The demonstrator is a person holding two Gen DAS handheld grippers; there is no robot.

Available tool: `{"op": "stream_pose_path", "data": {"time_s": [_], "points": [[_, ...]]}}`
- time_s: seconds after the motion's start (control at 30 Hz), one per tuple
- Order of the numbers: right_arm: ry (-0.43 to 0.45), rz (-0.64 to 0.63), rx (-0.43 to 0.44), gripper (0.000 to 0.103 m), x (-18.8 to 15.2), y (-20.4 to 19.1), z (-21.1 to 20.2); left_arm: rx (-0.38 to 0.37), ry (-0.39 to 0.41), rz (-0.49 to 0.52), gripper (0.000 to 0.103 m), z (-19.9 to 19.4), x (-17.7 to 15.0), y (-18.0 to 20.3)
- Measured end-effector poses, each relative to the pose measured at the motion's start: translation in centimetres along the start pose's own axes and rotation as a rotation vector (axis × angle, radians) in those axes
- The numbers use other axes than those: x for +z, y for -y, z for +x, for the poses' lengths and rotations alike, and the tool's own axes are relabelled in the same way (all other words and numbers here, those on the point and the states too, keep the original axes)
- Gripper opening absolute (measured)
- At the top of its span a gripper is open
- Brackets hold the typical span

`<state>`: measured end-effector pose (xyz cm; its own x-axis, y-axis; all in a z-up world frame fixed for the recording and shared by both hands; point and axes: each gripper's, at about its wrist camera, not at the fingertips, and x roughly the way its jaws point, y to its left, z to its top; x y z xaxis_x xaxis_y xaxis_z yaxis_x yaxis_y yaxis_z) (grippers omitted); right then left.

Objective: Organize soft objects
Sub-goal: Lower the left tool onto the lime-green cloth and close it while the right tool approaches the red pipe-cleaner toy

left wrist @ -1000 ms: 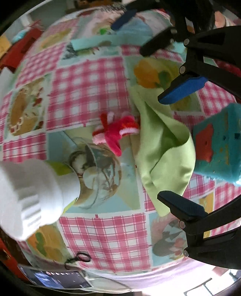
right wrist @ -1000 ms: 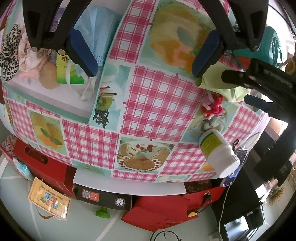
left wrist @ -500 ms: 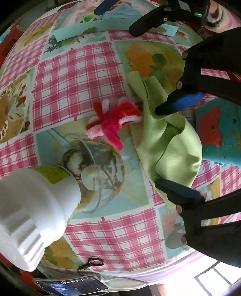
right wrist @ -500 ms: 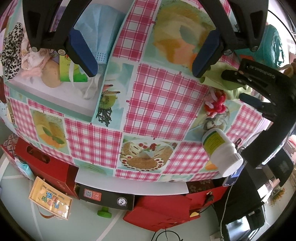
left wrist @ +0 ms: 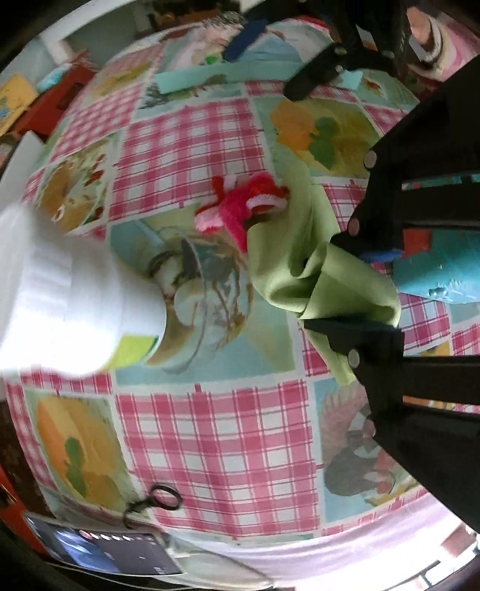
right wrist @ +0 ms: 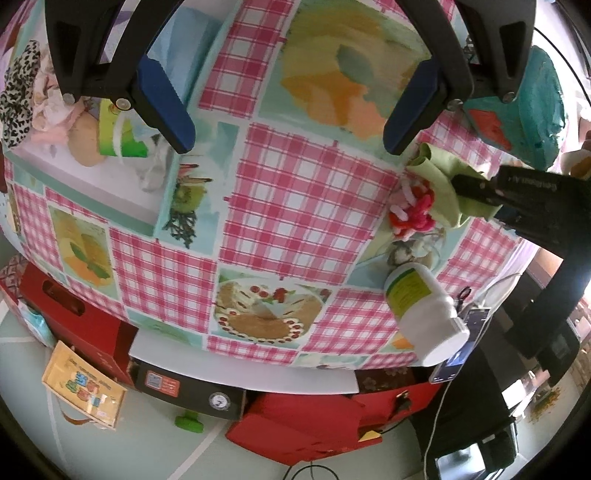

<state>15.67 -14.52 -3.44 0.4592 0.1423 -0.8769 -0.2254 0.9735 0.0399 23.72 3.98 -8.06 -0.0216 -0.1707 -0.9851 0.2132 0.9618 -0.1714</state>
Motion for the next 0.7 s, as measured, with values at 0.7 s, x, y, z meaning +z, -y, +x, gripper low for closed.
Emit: {"op": "stream_pose_path", "data": {"time_s": [0.7], "points": [[-0.018,-0.055,0.135,0.097,3.6,-5.4,3.2,-0.117,0.151,-0.167,0.009,-1.5,-3.9,-5.3]]}}
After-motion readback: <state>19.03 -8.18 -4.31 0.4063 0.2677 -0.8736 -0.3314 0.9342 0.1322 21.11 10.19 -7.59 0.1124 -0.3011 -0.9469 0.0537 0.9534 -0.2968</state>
